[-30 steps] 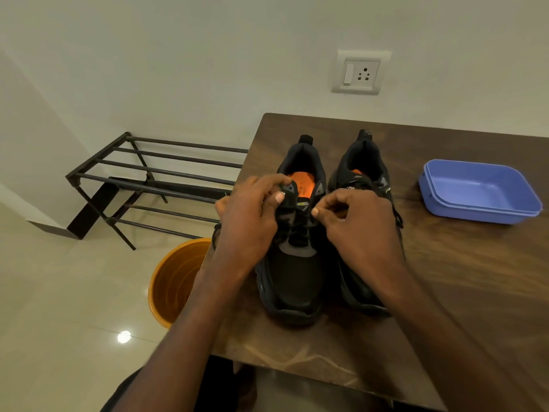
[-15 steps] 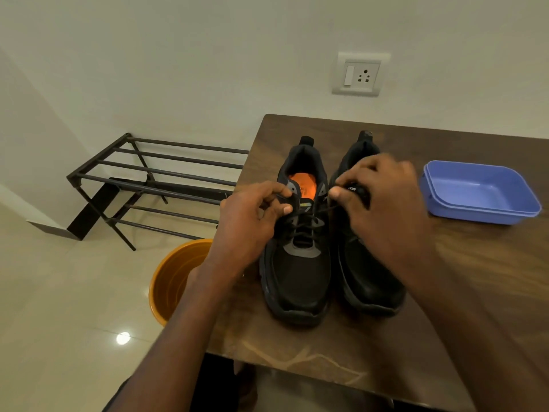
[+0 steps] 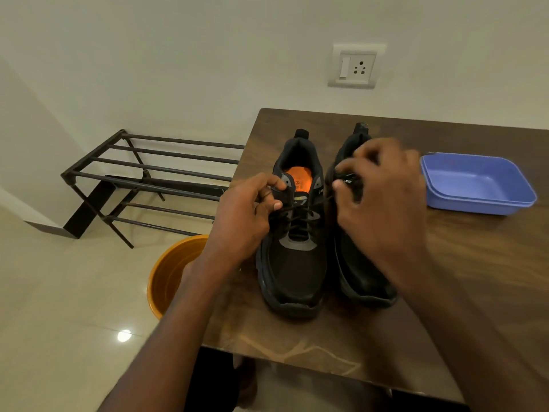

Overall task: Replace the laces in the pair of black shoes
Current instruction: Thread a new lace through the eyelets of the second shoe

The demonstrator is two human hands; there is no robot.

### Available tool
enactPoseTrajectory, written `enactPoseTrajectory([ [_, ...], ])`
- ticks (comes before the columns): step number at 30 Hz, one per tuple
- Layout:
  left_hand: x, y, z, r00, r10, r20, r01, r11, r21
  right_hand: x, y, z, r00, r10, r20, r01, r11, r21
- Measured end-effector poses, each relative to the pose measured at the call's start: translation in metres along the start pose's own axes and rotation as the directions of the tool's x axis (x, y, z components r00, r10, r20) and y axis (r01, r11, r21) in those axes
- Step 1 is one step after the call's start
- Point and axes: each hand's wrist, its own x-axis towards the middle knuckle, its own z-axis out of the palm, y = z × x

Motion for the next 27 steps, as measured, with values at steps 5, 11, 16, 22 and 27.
enactPoseTrajectory([
  [5, 0.000, 0.000, 0.001, 1.000, 0.004, -0.013, -0.004, 1.000, 0.012, 0.002, 0.001, 0.015, 0.972, -0.049, 0.232, 0.014, 0.989, 0.149],
  [11, 0.001, -0.001, 0.000, 0.999, 0.032, -0.011, -0.032, 0.999, 0.033, 0.015, 0.030, -0.014, 0.931, 0.301, -0.205, -0.289, 0.953, 0.086],
  [16, 0.001, -0.001, 0.000, 0.999, 0.028, -0.020, -0.028, 1.000, 0.003, 0.003, 0.003, -0.001, 0.993, -0.099, 0.068, 0.093, 0.992, 0.083],
  [22, 0.001, -0.002, 0.000, 1.000, 0.016, -0.009, -0.016, 1.000, -0.007, 0.011, 0.019, 0.005, 0.992, 0.052, 0.112, -0.064, 0.993, 0.104],
  [27, 0.001, -0.003, 0.000, 0.999, 0.028, -0.016, -0.028, 1.000, 0.001, 0.012, 0.030, -0.009, 0.982, 0.154, -0.111, -0.156, 0.988, -0.009],
])
